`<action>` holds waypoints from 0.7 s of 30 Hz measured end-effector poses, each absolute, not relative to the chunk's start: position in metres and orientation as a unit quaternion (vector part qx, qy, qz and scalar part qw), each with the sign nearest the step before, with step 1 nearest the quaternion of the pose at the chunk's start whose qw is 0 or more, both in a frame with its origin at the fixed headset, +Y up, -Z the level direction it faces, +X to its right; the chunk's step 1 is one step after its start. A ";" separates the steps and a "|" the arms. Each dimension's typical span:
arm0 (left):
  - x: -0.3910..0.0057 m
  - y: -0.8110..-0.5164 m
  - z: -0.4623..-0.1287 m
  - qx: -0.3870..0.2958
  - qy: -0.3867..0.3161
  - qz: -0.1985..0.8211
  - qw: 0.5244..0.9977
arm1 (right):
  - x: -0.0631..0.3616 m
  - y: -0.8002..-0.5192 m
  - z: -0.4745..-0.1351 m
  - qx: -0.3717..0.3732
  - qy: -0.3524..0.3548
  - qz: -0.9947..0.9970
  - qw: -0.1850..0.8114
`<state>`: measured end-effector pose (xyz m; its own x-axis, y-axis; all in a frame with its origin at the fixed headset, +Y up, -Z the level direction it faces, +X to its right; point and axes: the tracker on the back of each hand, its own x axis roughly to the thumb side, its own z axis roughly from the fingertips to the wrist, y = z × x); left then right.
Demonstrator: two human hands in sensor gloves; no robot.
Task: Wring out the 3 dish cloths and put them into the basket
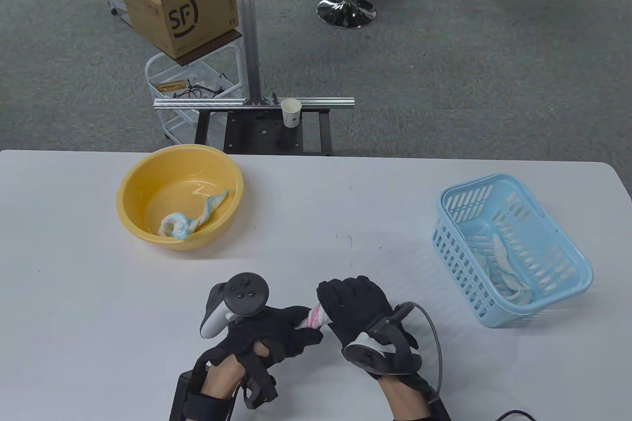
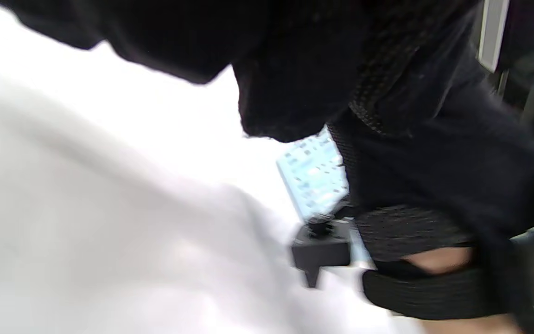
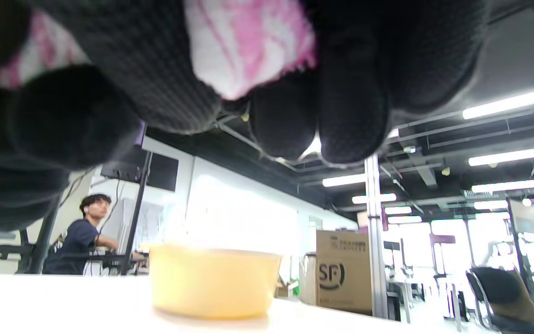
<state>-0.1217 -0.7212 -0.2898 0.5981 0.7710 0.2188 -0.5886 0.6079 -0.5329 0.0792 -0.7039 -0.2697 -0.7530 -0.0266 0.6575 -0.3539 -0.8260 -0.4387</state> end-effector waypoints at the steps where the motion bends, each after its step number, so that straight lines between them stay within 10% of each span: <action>1: -0.120 -0.720 -0.289 -0.188 -0.217 0.350 0.892 | 0.077 -0.705 -0.270 0.337 -0.268 0.898 0.086; 11: -0.107 -0.718 -0.283 -0.023 -0.198 0.121 0.972 | 0.066 -0.709 -0.272 0.293 -0.185 0.935 0.071; 21: -0.104 -0.717 -0.277 0.070 -0.206 0.069 0.974 | 0.075 -0.719 -0.281 0.210 -0.052 0.942 0.257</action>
<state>-0.1040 -0.7175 -0.2772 0.9059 0.1066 0.4099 -0.1639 0.9806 0.1072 0.0748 -0.7192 -0.2807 -0.7796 0.4625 0.4224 -0.5064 -0.8623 0.0095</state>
